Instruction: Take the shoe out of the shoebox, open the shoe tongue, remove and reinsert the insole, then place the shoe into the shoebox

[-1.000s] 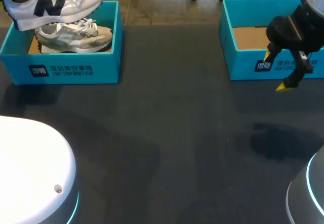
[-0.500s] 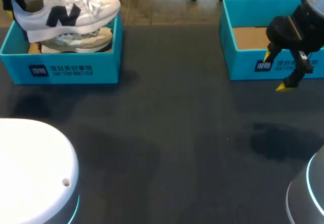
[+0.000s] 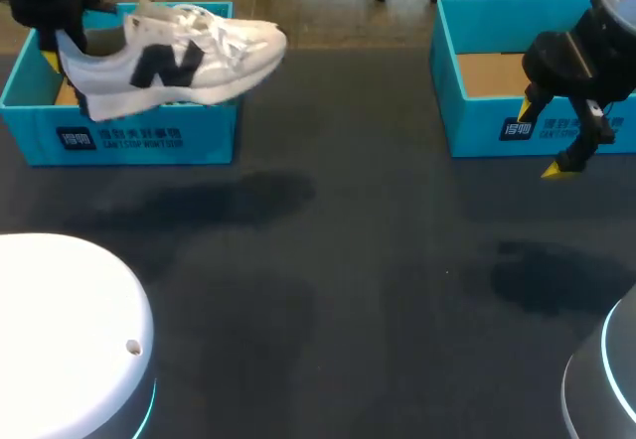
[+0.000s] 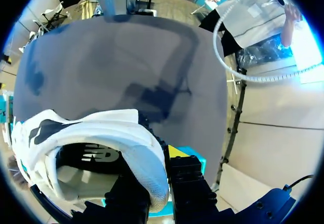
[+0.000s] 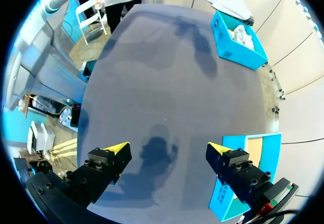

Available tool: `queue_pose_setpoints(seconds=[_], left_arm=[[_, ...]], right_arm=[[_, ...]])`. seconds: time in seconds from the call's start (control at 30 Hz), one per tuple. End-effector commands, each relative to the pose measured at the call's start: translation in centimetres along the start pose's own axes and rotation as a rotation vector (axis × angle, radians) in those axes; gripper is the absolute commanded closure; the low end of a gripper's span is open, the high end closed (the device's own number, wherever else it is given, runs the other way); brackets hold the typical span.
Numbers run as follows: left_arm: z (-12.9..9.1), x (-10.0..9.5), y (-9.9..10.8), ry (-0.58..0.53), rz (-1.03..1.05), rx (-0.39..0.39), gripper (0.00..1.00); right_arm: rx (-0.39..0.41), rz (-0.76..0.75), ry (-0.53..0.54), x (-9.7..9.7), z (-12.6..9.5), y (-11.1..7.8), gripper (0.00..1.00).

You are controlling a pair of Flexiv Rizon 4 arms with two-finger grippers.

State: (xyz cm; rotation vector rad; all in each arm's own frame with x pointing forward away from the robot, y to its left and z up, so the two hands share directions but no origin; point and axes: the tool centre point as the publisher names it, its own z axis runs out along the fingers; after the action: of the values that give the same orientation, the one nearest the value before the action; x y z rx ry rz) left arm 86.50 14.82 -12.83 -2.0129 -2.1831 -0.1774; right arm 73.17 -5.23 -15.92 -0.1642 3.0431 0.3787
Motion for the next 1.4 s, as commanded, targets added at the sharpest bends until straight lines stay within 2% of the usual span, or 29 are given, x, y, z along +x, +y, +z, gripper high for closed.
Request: queue_pose_setpoints(seconds=[0.03, 0.13, 0.3, 0.7, 0.9, 1.4], left_arm=[[-0.4, -1.4, -4.7, 0.001, 0.000, -0.113, 1.00], [-0.7, -2.9, -7.0, -0.008, 0.031, -0.149, 1.00], [-0.9, -5.2, -9.7, -0.006, 0.094, -0.162, 1.00], [-0.7, -9.5, -12.3, 0.007, 0.107, -0.169, 1.00], [-1.3, -10.1, -13.4, 0.006, 0.130, -0.169, 1.00], [-1.3, -10.1, -13.4, 0.006, 0.130, -0.169, 1.00]], right_arm=[[0.002, 0.000, 0.002, -0.1, 0.1, 0.1, 0.00], [0.002, 0.000, 0.002, -0.1, 0.1, 0.1, 0.00], [0.002, 0.000, 0.002, -0.1, 0.1, 0.1, 0.00], [0.002, 0.000, 0.002, -0.1, 0.1, 0.1, 0.00], [0.002, 0.000, 0.002, -0.1, 0.1, 0.1, 0.00], [0.002, 0.000, 0.002, -0.1, 0.1, 0.1, 0.00]])
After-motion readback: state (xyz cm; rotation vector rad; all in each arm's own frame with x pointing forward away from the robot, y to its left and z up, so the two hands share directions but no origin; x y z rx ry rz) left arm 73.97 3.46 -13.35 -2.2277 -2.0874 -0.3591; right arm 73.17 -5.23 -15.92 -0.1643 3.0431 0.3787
